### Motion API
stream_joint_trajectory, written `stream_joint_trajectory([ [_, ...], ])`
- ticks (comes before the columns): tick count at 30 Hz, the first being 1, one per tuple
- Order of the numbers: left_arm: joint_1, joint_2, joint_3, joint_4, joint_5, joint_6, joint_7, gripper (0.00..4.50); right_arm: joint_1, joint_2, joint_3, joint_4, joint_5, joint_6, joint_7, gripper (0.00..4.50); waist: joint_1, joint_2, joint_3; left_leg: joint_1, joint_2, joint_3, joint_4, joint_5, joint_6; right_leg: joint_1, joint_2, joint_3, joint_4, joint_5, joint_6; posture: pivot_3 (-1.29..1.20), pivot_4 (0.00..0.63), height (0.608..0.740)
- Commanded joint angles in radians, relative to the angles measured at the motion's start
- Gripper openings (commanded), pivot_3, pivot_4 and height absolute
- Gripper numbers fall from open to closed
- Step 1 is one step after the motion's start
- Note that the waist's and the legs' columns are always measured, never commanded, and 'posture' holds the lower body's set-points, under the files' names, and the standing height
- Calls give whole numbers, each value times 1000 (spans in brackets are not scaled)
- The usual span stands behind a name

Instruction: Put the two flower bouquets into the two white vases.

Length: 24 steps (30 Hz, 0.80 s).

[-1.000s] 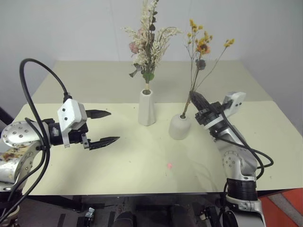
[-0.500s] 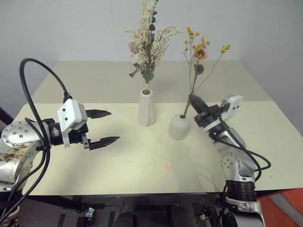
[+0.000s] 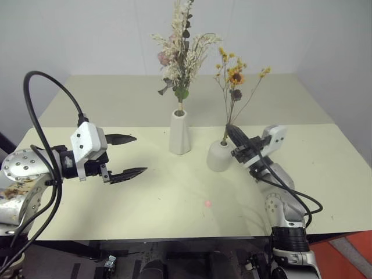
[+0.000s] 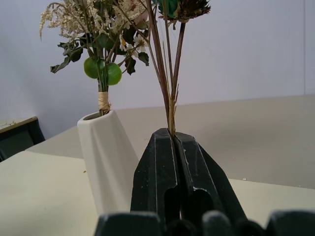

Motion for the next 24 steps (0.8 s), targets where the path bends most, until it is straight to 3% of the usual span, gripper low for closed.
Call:
stream_joint_trajectory([
  [1, -2, 0, 11, -12, 0, -21, 3, 4500, 15, -3, -11, -26, 22, -27, 25, 27, 1, 0, 0, 0, 0, 0, 0, 0, 0, 0, 0, 0, 0, 0, 0, 0, 150, 740],
  [5, -2, 0, 11, -12, 2, -20, 4, 4500, 35, -7, -19, -60, 60, -29, 61, 1060, 1, 0, 0, 0, 0, 0, 0, 0, 0, 0, 0, 0, 0, 0, 0, 0, 150, 740],
  [10, -6, -1, 10, -6, 5, -25, 3, 4500, 65, -52, -15, -100, 63, -11, 91, 2897, 1, 0, 0, 0, 0, 0, 0, 0, 0, 0, 0, 0, 0, 0, 0, 0, 150, 740],
  [14, -1, 6, 19, -10, 5, -24, 4, 4500, 114, -151, -71, -117, 71, 12, 121, 4332, 4, 0, 0, 0, 0, 1, 0, 0, 0, 1, 0, 0, 0, 0, 0, 0, 150, 740],
  [16, 6, 10, 34, -14, -3, -16, 7, 4500, 136, -229, -112, -123, 115, 66, 163, 4482, 8, 0, 0, 0, 0, 1, 0, 0, 0, 1, 0, 0, -1, 0, 0, 0, 150, 740],
  [20, 70, 25, 122, -26, -28, 1, 5, 4500, 203, -530, -243, -78, 179, 154, 384, 4482, 8, 0, 0, 0, 0, 1, 0, -1, 1, 2, -1, 0, -2, 0, 0, 0, 150, 740],
  [24, 126, 35, 187, -42, -41, 14, 5, 4500, 240, -723, -325, -8, 203, 177, 557, 4482, 1, 0, 0, 2, 1, 3, 0, -1, 2, 4, 1, 0, -3, -1, 1, 0, 150, 740],
])
